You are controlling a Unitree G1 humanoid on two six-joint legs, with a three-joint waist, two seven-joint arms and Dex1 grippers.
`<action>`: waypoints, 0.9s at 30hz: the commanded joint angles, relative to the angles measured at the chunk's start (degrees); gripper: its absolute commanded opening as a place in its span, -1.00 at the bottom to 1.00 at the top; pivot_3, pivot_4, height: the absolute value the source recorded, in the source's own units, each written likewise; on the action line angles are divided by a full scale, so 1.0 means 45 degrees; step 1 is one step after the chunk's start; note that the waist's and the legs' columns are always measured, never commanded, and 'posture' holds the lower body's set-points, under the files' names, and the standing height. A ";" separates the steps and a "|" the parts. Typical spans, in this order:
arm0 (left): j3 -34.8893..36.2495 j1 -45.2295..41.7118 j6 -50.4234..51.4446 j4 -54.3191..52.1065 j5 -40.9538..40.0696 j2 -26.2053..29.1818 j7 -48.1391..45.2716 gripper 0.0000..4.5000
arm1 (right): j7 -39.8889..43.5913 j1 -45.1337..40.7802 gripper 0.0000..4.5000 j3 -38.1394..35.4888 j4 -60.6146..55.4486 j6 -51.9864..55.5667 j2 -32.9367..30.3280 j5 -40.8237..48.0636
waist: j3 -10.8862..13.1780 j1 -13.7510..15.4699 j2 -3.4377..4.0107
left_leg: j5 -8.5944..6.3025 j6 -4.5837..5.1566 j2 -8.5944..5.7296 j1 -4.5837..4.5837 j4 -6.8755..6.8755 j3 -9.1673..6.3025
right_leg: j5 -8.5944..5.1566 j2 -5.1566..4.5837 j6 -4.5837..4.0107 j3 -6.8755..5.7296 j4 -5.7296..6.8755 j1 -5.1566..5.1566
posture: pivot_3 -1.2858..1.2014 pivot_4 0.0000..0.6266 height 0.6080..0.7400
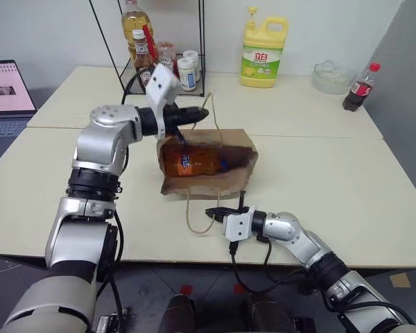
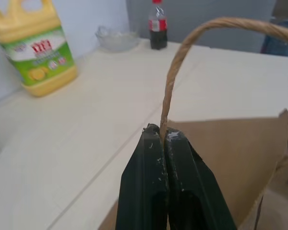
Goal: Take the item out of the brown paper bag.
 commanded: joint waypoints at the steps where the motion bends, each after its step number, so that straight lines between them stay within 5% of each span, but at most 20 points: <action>1: 0.0282 -0.0176 -0.0165 -0.0322 -0.0182 -0.0148 -0.0014 -1.00 | 0.0429 0.0216 -0.98 -0.0045 -0.0045 0.0434 -0.0186 0.0160 | 0.0000 0.0015 0.0000 | 0.0005 -0.0008 0.0000 0.0000 0.0000 0.0000 | 0.0000 -0.0001 0.0000 0.0000 0.0000 0.0002 | 0.03 -0.52 1.00; 3: 0.0331 -0.0150 -0.0163 -0.0398 -0.0211 -0.0237 0.0030 -1.00 | 0.0631 0.0240 -0.98 -0.0119 -0.0145 0.0558 -0.0287 0.0280 | 0.0000 0.0035 0.0000 | 0.0005 -0.0009 -0.0001 -0.0001 0.0002 -0.0002 | 0.0000 -0.0004 0.0000 -0.0006 -0.0001 0.0006 | 0.03 -0.52 1.00; 6: 0.0346 -0.0130 -0.0160 -0.0440 -0.0221 -0.0298 0.0027 -1.00 | 0.0886 0.0334 -0.69 -0.0305 -0.0400 0.0723 -0.0452 0.0553 | 0.0000 0.0040 0.0000 | 0.0005 -0.0009 -0.0002 0.0000 0.0002 -0.0003 | 0.0000 -0.0006 0.0000 -0.0007 -0.0002 0.0008 | 0.03 -0.52 1.00; 18: 0.0175 0.0089 -0.0508 -0.0405 -0.0136 -0.0364 -0.0223 -1.00 | 0.1010 0.0960 0.98 -0.1104 -0.2563 -0.0514 -0.2125 0.0927 | 0.0000 0.0135 0.0000 | 0.0003 -0.0005 -0.0012 -0.0003 0.0001 -0.0003 | 0.0000 -0.0016 0.0001 -0.0009 -0.0007 0.0011 | 0.03 -0.52 1.00; 27: 0.0268 0.0261 -0.0492 -0.0600 -0.0155 -0.0313 -0.0314 -1.00 | 0.1683 0.2786 0.98 -0.2649 -0.5538 0.0579 -0.4636 0.1932 | 0.0003 0.0129 0.0002 | -0.0008 0.0013 -0.0013 -0.0010 0.0001 -0.0004 | -0.0002 -0.0014 0.0005 -0.0007 -0.0014 0.0011 | 0.03 -0.52 1.00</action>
